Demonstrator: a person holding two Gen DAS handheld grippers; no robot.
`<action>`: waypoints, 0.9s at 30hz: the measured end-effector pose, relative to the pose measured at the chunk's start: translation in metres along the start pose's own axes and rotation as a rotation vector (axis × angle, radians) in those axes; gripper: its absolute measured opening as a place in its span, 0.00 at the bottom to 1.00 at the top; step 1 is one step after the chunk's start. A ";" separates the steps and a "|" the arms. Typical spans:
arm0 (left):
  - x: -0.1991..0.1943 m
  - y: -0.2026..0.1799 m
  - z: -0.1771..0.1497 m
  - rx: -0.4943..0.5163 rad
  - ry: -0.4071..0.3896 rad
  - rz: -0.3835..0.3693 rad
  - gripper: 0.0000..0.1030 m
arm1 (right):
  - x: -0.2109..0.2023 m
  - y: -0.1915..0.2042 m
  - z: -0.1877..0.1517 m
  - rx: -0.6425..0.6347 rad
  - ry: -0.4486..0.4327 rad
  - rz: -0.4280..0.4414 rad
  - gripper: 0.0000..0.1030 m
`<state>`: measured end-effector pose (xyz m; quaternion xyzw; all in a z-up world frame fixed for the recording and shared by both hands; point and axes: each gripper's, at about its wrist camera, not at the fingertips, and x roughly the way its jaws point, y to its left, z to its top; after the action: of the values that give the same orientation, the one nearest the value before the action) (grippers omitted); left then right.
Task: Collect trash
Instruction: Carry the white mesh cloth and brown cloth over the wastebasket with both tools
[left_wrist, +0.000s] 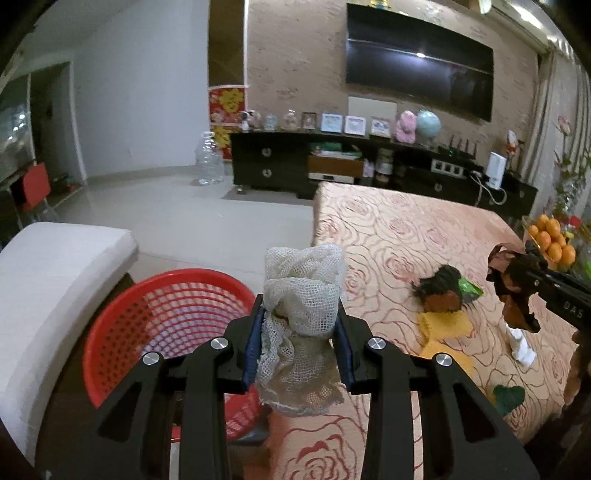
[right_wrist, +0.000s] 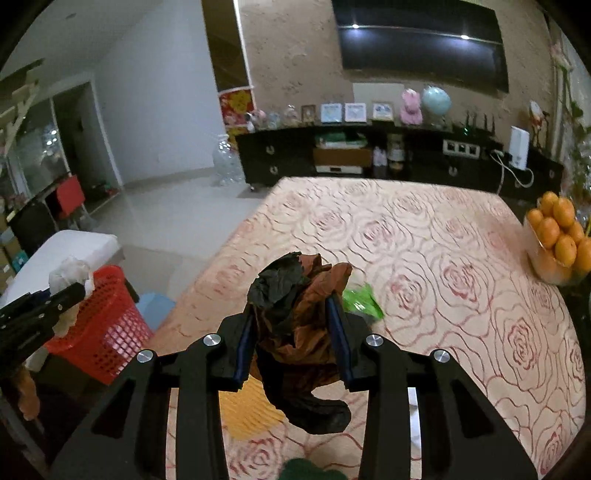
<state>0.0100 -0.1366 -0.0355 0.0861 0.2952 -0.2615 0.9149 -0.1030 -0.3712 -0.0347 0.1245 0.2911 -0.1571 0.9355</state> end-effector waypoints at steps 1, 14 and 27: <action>-0.003 0.003 0.002 -0.004 -0.007 0.008 0.31 | -0.001 0.005 0.002 -0.005 -0.006 0.009 0.34; -0.034 0.056 0.017 -0.085 -0.047 0.140 0.31 | 0.000 0.091 0.038 -0.110 -0.035 0.187 0.34; -0.036 0.105 0.012 -0.159 -0.021 0.252 0.31 | 0.029 0.186 0.070 -0.204 0.027 0.479 0.34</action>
<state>0.0468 -0.0355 -0.0038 0.0469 0.2920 -0.1211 0.9475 0.0236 -0.2297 0.0305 0.0970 0.2803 0.1009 0.9497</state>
